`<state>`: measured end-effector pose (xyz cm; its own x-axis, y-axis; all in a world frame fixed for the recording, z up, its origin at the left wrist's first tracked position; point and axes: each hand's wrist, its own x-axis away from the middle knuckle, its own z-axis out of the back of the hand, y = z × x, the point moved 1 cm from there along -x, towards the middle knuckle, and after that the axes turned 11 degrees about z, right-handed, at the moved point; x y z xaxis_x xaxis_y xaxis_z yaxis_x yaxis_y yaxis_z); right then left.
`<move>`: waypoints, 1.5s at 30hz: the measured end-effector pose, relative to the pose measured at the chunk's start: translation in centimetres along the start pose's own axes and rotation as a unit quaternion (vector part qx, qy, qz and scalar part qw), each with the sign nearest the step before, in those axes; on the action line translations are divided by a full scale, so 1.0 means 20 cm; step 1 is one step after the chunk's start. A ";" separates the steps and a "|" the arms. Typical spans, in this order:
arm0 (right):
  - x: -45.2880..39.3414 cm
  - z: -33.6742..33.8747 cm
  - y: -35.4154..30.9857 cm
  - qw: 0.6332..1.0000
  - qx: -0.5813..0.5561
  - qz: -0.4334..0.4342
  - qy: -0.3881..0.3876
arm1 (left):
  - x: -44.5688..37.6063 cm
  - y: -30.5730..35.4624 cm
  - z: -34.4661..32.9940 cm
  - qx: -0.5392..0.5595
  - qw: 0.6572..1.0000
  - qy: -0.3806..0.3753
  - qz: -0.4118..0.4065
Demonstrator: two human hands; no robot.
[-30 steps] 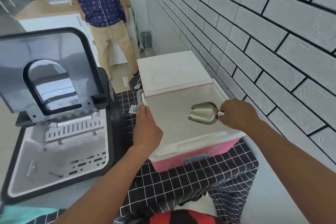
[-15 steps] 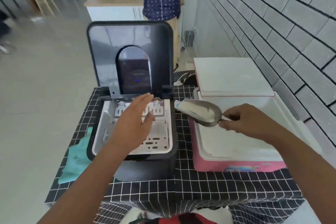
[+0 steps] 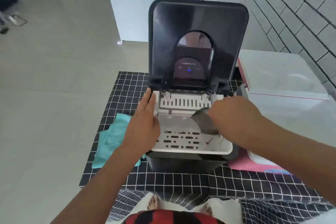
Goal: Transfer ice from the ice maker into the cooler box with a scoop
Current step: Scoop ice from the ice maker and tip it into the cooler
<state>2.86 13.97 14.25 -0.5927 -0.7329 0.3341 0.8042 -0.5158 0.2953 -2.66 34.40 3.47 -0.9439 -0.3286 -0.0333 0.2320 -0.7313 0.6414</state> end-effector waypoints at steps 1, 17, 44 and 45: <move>-0.04 0.00 -0.04 1.000 0.014 0.013 -0.015 | 0.00 -0.01 0.00 0.009 1.000 -0.001 -0.001; -0.40 0.06 -0.17 0.991 -0.088 0.044 -0.089 | 0.00 -0.05 -0.04 0.069 0.997 -0.001 -0.022; -0.31 -0.08 -0.24 0.961 0.079 0.092 -0.250 | -0.02 -0.06 -0.05 0.062 0.998 0.006 -0.030; -0.32 -0.06 -0.22 0.961 0.075 0.096 -0.247 | -0.02 -0.06 -0.05 0.063 0.998 0.005 -0.030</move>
<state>3.27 20.45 9.79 -0.4122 -0.4890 0.7687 0.9075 -0.2954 0.2987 -2.44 34.88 1.96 -0.9528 -0.2924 -0.0822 0.1425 -0.6692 0.7293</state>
